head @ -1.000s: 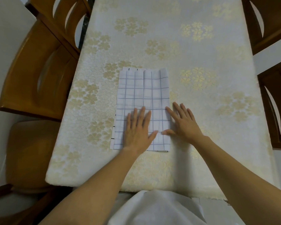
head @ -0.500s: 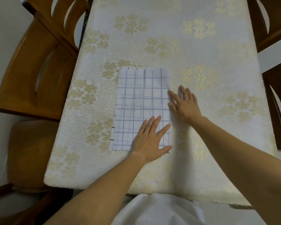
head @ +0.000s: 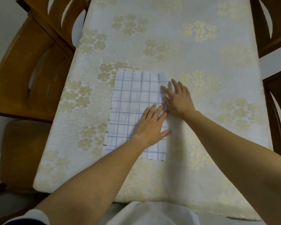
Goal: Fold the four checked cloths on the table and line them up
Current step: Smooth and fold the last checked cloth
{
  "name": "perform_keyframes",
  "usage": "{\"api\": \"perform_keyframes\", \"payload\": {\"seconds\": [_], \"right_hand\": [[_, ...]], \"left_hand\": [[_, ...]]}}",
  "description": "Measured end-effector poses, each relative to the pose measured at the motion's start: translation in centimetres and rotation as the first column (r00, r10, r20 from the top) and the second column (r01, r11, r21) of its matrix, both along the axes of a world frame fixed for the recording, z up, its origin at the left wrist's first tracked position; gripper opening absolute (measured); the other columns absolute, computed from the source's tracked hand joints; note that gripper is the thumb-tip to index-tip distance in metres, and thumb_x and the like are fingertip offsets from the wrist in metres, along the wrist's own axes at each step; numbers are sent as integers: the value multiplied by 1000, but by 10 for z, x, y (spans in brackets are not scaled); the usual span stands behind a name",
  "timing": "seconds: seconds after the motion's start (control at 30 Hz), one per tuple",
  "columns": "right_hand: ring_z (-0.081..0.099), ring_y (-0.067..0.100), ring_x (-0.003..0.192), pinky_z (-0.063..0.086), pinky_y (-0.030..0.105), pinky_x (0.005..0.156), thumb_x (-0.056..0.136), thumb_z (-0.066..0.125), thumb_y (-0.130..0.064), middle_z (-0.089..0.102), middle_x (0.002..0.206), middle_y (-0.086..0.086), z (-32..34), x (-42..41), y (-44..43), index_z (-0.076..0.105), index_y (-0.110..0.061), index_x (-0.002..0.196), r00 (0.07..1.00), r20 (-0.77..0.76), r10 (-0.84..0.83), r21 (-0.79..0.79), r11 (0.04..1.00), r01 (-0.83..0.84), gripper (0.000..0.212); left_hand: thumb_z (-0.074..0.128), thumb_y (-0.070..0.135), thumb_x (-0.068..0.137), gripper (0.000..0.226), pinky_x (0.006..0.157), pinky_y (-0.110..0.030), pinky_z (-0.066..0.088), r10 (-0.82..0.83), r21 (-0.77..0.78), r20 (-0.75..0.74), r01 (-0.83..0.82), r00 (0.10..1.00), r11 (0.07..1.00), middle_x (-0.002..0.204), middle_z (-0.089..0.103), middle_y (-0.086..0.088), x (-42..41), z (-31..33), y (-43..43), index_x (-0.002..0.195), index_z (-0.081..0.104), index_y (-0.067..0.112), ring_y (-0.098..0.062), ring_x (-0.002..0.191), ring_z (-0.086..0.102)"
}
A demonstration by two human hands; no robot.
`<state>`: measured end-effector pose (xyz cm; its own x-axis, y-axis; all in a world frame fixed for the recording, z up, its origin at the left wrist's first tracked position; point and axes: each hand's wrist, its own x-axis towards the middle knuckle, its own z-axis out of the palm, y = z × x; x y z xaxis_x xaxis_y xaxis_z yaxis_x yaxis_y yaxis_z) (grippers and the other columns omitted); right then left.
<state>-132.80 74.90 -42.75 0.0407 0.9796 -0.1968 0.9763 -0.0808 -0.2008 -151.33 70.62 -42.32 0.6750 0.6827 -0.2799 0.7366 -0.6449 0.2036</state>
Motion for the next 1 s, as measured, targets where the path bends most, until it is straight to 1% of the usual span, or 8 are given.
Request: {"api": "perform_keyframes", "payload": {"seconds": [0.23, 0.47, 0.57, 0.77, 0.83, 0.87, 0.93, 1.0], "right_hand": [[2, 36, 154, 6, 51, 124, 105, 26, -53, 5, 168, 11, -1, 16, 19, 17, -34, 159, 999, 4, -49, -48, 998, 49, 59], [-3, 34, 154, 0, 51, 123, 103, 21, -60, 1, 169, 7, -1, 17, 27, 11, -40, 159, 999, -7, -36, -78, 996, 36, 60], [-2, 33, 155, 1, 50, 124, 104, 20, -59, 3, 169, 5, -1, 20, 29, 11, -39, 159, 999, -14, -39, -59, 998, 38, 59], [3, 33, 155, 6, 50, 125, 106, 21, -50, 9, 168, 7, -2, 21, 33, 14, -28, 160, 996, -35, -86, -20, 996, 85, 59], [6, 33, 155, 6, 49, 125, 107, 22, -46, 13, 168, 8, 2, 14, 32, 16, -22, 160, 991, -60, -121, 47, 991, 124, 58], [8, 31, 155, 6, 48, 125, 108, 23, -43, 16, 167, 8, 5, 7, 31, 19, -18, 160, 992, -75, -101, 98, 989, 109, 58], [10, 28, 155, 7, 45, 126, 109, 24, -38, 20, 166, 7, 8, -9, 28, 22, -15, 159, 994, -104, 30, 164, 986, -12, 56], [8, 28, 155, 5, 43, 126, 109, 23, -36, 19, 167, 6, 5, -23, 29, 22, -17, 160, 980, -130, 151, 145, 981, -132, 55]], "left_hand": [[25, 72, 99, 87, 127, -48, -2, -13, 5, -5, 13, 1000, 1000, 171, -3, -1, 6, -5, 10, 163, -3, 20, -26, 157, -10], [9, 71, 100, 84, 125, -50, -9, 68, 33, -62, -66, 996, 997, 168, -23, 0, 7, -12, -10, 160, -17, 18, -26, 153, -26], [9, 71, 100, 84, 125, -51, -8, 78, 37, -61, -75, 995, 996, 168, -22, 0, 8, -12, -12, 161, -16, 18, -27, 153, -25], [11, 71, 101, 80, 126, -50, -7, 25, 29, -23, -25, 999, 999, 170, -13, 2, 3, -11, -3, 163, -5, 24, -28, 156, -17], [12, 70, 101, 79, 126, -51, -4, -1, 29, -16, 1, 1000, 1000, 171, -8, 2, -1, -11, 2, 163, -1, 24, -27, 156, -14], [13, 70, 101, 78, 126, -51, -2, -13, 31, -17, 13, 1000, 999, 171, -7, 2, -2, -12, 3, 164, 1, 25, -27, 157, -13], [13, 70, 101, 79, 126, -51, -2, -14, 33, -28, 15, 1000, 999, 171, -3, 1, -2, -13, 4, 164, 2, 24, -27, 157, -12], [12, 70, 100, 80, 125, -51, -4, 1, 41, -56, 1, 998, 999, 171, 1, -1, 0, -13, 2, 164, 3, 23, -27, 157, -13]]}}
